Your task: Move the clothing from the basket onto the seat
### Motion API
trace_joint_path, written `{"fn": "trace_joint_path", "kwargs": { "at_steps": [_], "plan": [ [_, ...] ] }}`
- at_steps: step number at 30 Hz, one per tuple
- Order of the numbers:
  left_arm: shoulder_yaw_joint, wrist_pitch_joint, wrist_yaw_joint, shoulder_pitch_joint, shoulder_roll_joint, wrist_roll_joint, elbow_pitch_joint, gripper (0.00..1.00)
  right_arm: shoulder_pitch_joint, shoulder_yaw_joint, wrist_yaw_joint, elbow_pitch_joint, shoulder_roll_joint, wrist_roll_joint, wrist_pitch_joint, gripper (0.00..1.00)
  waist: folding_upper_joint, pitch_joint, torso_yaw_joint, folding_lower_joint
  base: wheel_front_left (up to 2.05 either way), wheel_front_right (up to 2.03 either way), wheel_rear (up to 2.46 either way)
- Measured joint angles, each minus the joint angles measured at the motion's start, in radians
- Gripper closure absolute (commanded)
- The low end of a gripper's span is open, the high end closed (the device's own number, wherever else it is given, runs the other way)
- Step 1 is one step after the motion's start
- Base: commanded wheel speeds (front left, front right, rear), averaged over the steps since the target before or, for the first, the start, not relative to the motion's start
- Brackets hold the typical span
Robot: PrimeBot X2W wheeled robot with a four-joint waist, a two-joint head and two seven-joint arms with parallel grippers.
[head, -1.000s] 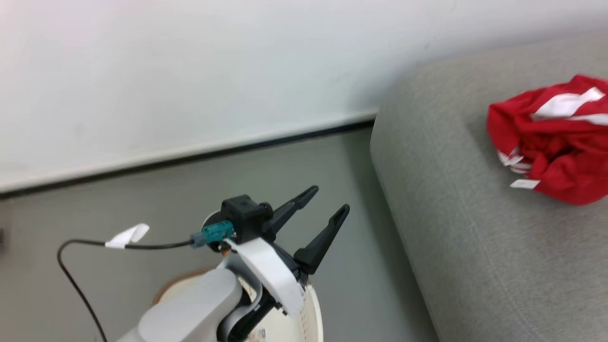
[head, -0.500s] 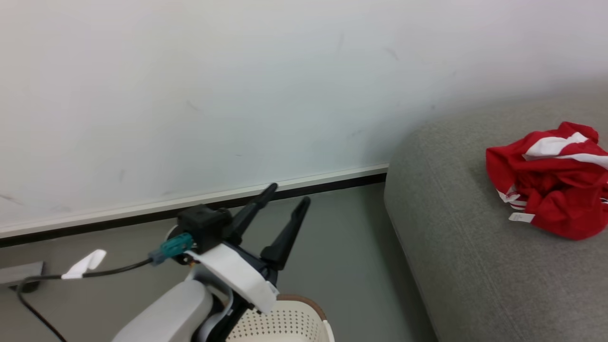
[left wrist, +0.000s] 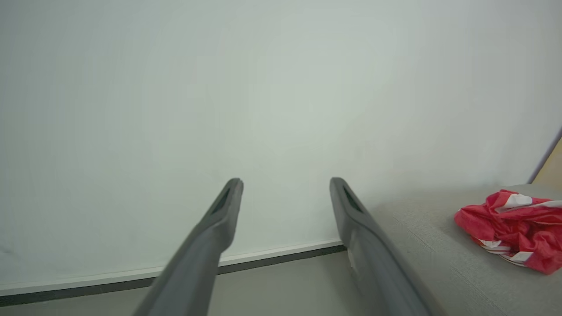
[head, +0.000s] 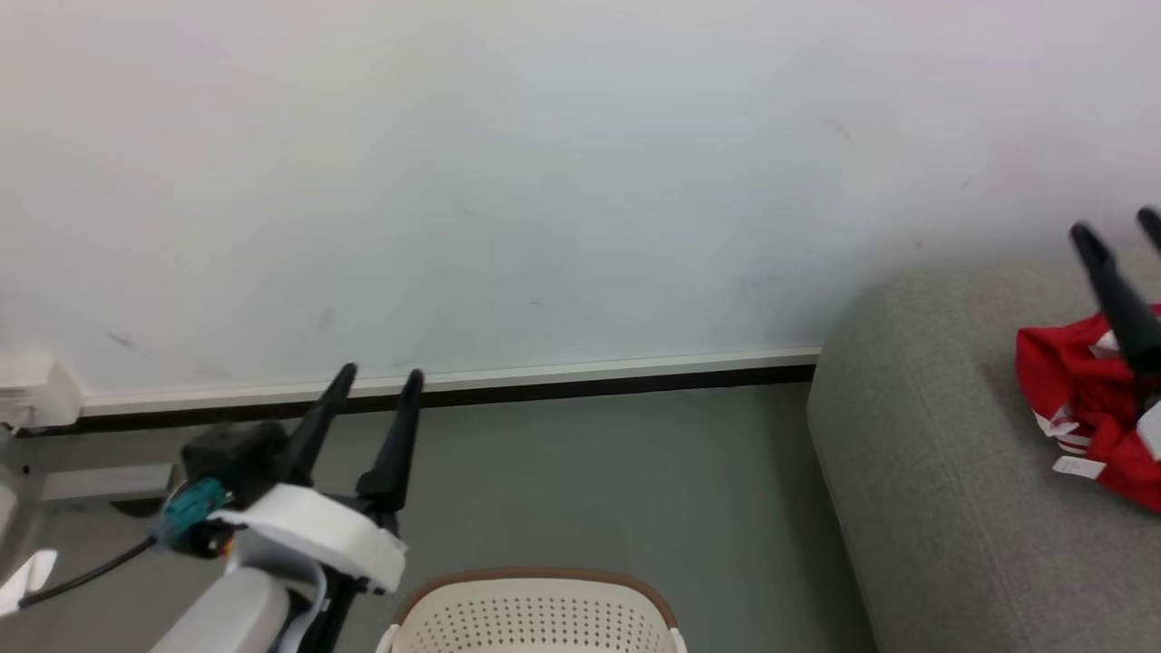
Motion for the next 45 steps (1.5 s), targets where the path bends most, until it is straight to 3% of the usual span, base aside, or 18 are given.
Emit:
{"fn": "trace_joint_path", "kwargs": {
  "at_steps": [10,19,22,34,45],
  "plan": [
    [0.225,0.000,0.051,0.186,-0.019,0.068,-0.029,0.00,0.269,-0.168,0.000,-0.008,0.213,-0.271,-0.152,0.00,0.0000,-0.029,0.055,0.0001,0.00,0.00,0.00],
    [0.422,0.000,0.032,0.348,-0.130,0.213,-0.062,0.00,0.485,-0.270,0.000,-0.006,0.375,-0.437,-0.225,0.00,0.0000,-0.041,0.070,0.0001,0.00,0.00,0.00],
    [0.461,0.000,-0.003,0.381,-0.176,0.249,-0.051,0.00,0.526,-0.297,0.000,0.012,0.423,-0.452,-0.241,0.00,0.0000,-0.039,0.069,0.0001,0.00,0.00,0.00],
    [0.571,0.000,-0.087,0.407,-0.264,0.425,0.035,0.00,0.582,-0.387,0.000,0.033,0.517,-0.599,-0.256,0.00,0.0000,-0.037,0.061,0.0001,0.00,0.00,0.00],
    [0.643,0.000,-0.146,0.398,-0.317,0.497,0.067,0.00,0.579,-0.374,0.000,0.047,0.521,-0.609,-0.256,0.00,0.0000,-0.035,0.059,0.0001,0.00,0.00,0.00]
  ]
}}
